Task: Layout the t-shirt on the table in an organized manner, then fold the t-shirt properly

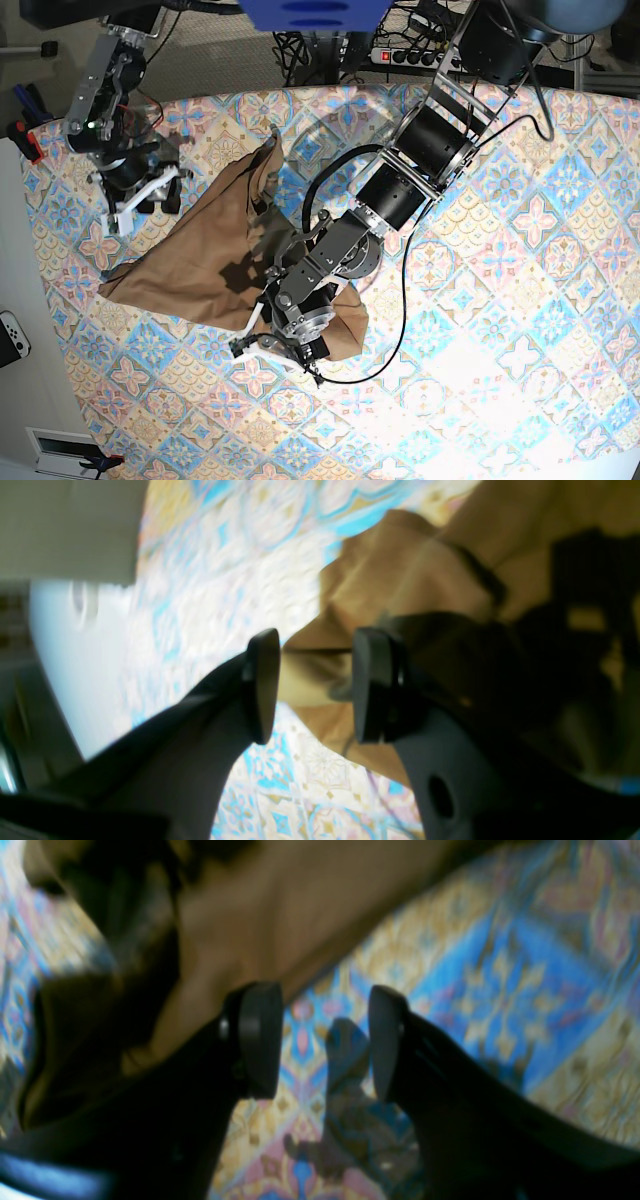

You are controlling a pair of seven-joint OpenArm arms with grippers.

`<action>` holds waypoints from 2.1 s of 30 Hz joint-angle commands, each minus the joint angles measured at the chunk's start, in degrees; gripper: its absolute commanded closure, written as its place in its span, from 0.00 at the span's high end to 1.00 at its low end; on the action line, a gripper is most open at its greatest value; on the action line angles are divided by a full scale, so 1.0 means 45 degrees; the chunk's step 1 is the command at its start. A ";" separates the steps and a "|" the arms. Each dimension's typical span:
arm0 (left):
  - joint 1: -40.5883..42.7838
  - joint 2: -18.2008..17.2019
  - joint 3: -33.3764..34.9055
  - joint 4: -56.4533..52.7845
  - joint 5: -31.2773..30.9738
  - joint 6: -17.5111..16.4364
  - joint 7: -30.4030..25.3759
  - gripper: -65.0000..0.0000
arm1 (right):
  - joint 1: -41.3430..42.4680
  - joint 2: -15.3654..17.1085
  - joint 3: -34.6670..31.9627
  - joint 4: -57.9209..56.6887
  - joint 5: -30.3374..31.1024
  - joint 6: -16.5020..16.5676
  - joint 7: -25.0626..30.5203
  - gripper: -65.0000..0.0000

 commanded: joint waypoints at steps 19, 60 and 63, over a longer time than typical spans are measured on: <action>-0.1894 0.0065 -0.0074 -0.3585 0.0144 -0.3279 -0.1353 0.42 | 0.0170 0.0119 0.0033 0.0224 0.0213 0.0061 0.0413 0.41; 0.5002 -0.3354 -0.0679 0.9367 0.0828 -0.4333 0.2925 0.00 | 0.2670 0.0119 -0.3210 -0.1573 0.0173 0.0061 0.0569 0.41; 0.6155 -0.3589 -0.0679 0.9367 0.1785 -0.4333 0.2867 0.00 | 0.2963 0.0119 -0.3425 -0.1671 0.0173 0.0061 0.0569 0.41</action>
